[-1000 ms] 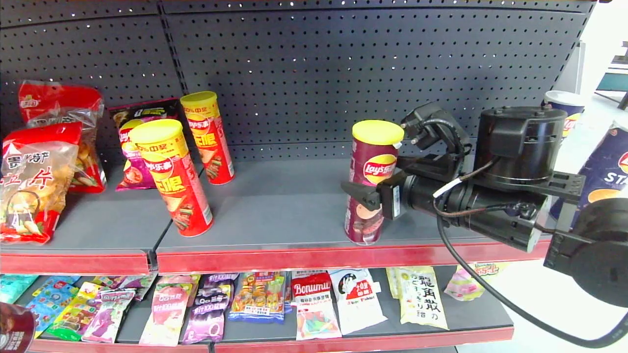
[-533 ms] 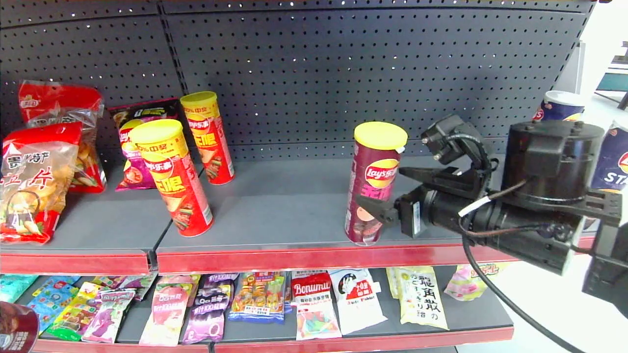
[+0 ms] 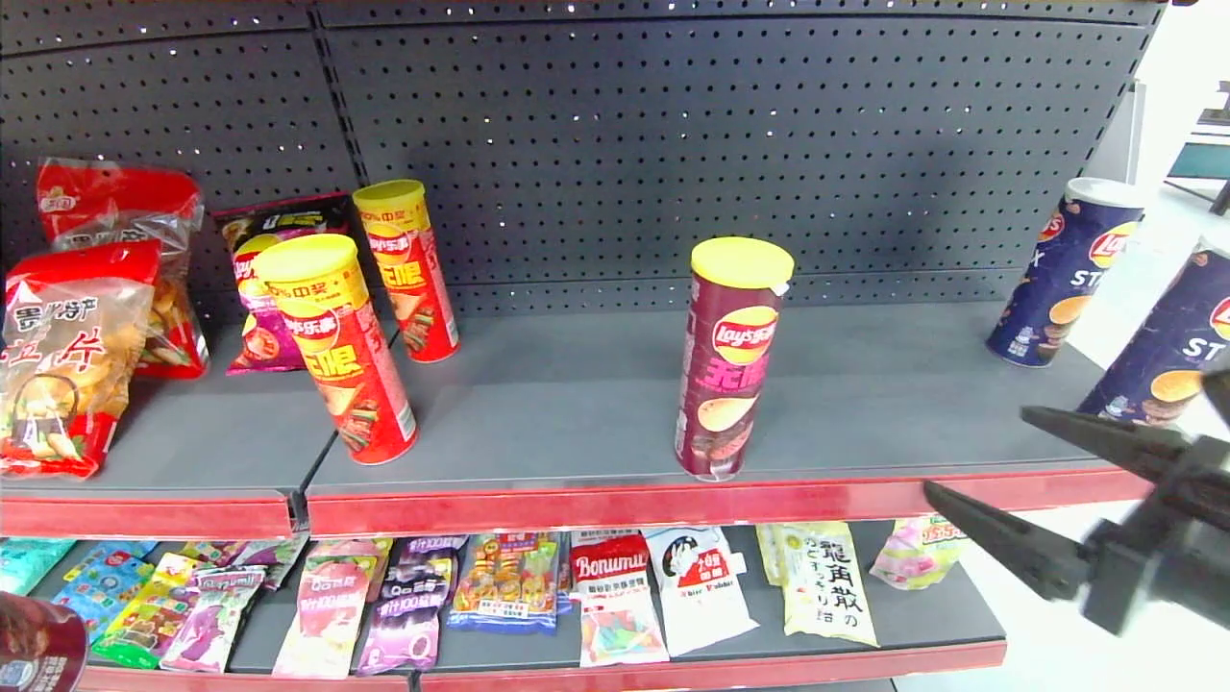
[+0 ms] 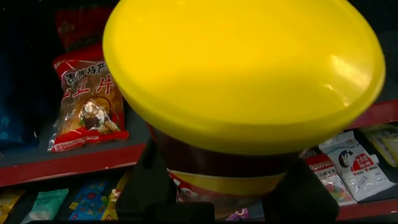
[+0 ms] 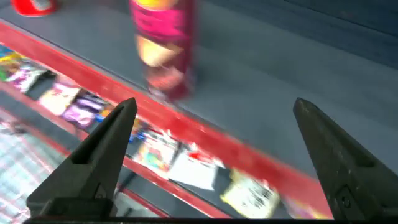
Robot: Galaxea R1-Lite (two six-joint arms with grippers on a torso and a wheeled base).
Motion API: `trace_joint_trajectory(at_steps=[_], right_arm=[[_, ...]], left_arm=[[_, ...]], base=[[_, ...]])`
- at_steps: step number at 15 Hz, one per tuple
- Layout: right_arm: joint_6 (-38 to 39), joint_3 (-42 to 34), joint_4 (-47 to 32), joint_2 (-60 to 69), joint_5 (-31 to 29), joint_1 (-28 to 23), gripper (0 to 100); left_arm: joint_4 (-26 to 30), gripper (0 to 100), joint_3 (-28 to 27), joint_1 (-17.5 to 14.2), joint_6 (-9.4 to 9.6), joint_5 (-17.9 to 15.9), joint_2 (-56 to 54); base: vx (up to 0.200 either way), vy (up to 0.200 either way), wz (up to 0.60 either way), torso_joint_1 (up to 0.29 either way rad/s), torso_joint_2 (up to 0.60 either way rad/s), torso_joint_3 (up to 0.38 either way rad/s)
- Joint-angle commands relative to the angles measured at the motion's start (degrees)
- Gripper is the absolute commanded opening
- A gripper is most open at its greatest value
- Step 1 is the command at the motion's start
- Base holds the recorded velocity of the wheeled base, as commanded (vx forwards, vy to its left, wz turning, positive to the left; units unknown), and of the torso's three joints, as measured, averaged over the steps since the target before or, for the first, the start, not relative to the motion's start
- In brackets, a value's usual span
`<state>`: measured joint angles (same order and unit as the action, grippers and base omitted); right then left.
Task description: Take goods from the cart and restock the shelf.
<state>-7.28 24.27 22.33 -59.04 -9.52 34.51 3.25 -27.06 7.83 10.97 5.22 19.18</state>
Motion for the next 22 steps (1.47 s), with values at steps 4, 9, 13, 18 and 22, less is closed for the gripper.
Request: trace_joint_trajectory(at_steps=[4,9,13,18,22], right_arm=[[-0.7,2.2,-53.1,51.8,-5.5,-11.9,100],[6.3,-1.1,-53.4,45.0,-10.1,-30.6,100],[0.5,-10.8,-48.2,59.0,2.9,-34.2,100],[0.9,-21.9,-24.5,59.0,7.9,-34.3,100],[0.1,-21.9,-24.5,59.0,8.5,-34.3,100]], left_arm=[[-0.4,0,-1.9,0.0,0.01,-5.0,4.1],[-0.4,0,-1.9,0.0,-0.25,-8.6,6.3],[-0.4,0,-2.0,0.0,-0.34,-8.6,6.3],[-0.5,0,-2.2,0.0,-0.34,-13.9,5.8],[-0.5,0,-2.0,0.0,-0.34,-13.8,5.8]], base=[[0.0,0.0,0.0,0.0,0.0,0.0],[0.0,0.0,0.0,0.0,0.0,0.0],[0.0,0.0,0.0,0.0,0.0,0.0],[0.0,0.0,0.0,0.0,0.0,0.0],[0.0,0.0,0.0,0.0,0.0,0.0]])
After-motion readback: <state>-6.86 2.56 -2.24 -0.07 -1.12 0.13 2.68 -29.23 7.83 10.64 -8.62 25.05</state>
